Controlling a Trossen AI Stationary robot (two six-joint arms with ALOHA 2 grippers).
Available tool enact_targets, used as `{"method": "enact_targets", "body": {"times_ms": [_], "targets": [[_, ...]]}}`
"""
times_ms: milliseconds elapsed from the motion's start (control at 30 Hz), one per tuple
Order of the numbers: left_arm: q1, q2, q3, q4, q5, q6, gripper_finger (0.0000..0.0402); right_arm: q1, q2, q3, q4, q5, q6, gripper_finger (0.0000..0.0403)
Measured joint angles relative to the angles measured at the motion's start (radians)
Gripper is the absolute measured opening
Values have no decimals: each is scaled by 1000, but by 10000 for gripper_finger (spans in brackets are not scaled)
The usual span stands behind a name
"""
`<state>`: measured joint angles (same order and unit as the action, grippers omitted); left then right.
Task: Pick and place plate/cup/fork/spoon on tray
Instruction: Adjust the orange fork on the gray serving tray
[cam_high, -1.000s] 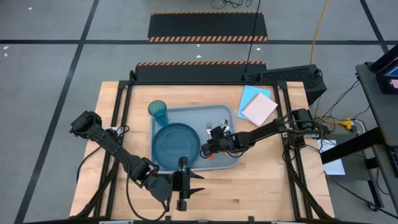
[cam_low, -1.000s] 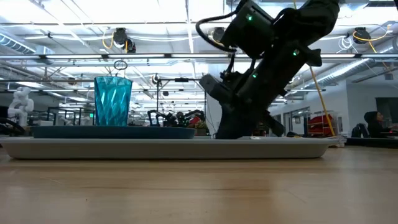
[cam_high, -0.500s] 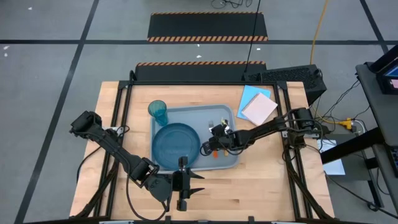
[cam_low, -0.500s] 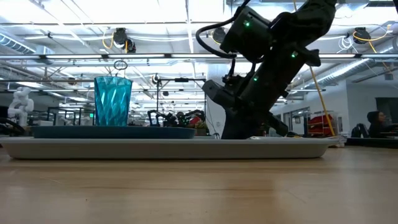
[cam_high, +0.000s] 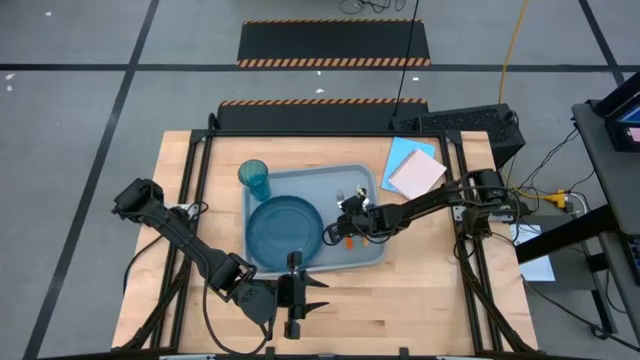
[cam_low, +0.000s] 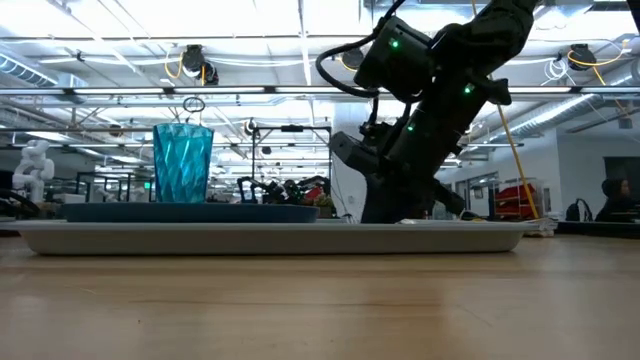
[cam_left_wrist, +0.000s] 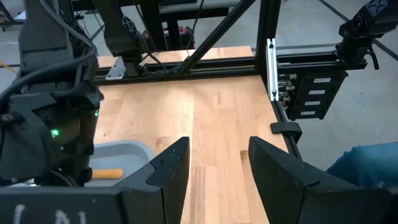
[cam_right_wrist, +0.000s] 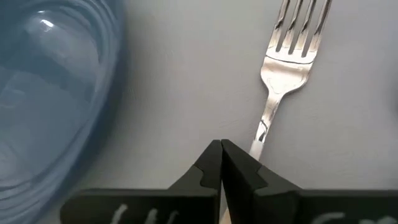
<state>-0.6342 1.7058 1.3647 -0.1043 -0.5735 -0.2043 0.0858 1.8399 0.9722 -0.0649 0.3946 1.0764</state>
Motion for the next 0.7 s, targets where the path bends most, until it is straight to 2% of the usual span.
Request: {"method": "enact_targets", "body": {"times_ms": [200, 700], "targets": [[0, 0, 0, 1, 0, 0, 170, -13, -49, -1, -24, 0, -16, 0], [0, 0, 0, 3, 0, -1, 170, -54, -41, -1, -32, 2, -37, 0]]}}
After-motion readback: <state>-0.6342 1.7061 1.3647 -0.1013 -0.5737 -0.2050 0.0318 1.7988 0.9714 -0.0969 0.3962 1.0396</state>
